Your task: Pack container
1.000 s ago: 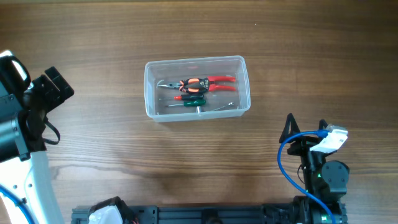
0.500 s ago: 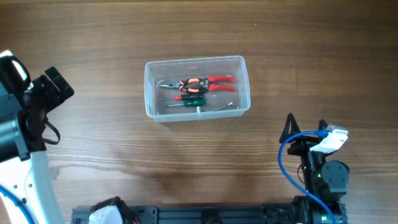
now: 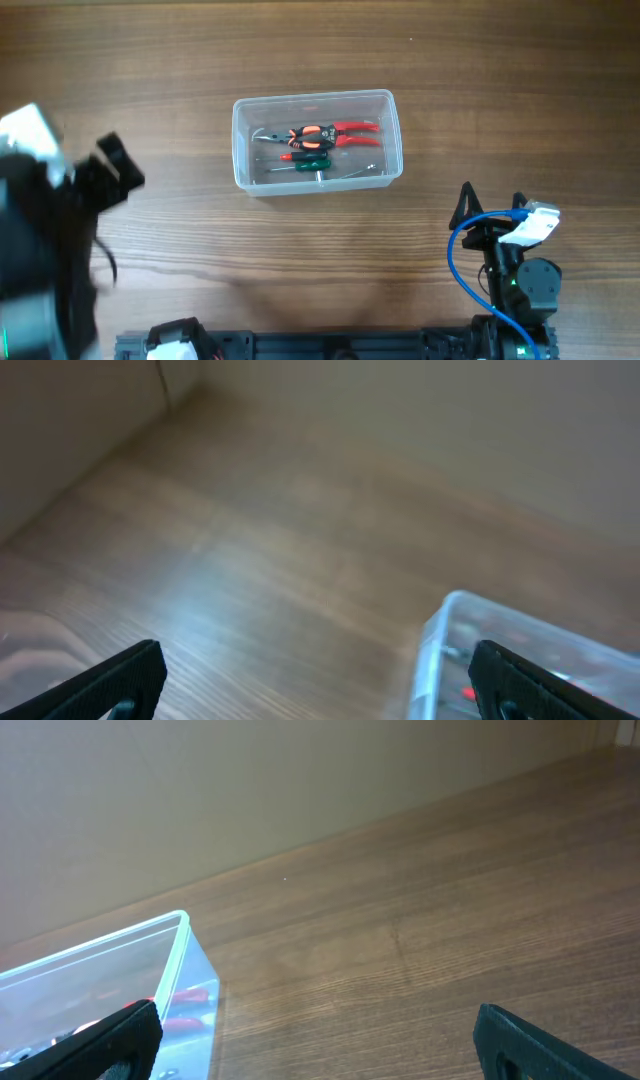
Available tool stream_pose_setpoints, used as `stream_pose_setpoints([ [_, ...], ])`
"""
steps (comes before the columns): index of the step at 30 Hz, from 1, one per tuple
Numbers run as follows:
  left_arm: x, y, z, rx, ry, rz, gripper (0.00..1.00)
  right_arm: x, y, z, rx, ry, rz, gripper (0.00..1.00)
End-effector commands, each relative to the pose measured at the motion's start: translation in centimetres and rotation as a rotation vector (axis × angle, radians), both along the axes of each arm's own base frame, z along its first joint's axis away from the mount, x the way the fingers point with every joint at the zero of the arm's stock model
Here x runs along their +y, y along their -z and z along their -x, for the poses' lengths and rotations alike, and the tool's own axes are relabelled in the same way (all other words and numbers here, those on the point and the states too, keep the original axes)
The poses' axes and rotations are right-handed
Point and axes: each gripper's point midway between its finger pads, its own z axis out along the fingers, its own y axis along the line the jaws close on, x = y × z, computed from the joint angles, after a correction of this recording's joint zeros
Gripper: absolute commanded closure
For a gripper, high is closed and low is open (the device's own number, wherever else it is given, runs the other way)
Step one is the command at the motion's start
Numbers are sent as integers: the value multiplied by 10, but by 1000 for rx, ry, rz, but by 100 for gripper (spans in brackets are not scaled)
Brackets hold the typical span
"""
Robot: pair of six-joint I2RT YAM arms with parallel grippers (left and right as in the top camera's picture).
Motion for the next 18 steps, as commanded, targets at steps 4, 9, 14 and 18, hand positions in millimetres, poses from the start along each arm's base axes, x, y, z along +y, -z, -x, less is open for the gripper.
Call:
stream_pose_setpoints([
  [4,-48,8,13,-354,180,164,0,3,-4,0,-22,-15,-13,0],
  [9,-62,78,-1,-479,253,259,0,3,-4,0,-22,-15,-13,0],
  [14,-71,146,-9,-503,302,261,0,3,-4,0,-22,-15,-13,0],
  [18,-83,175,-8,-476,360,228,0,3,-4,0,-22,-15,-13,0],
])
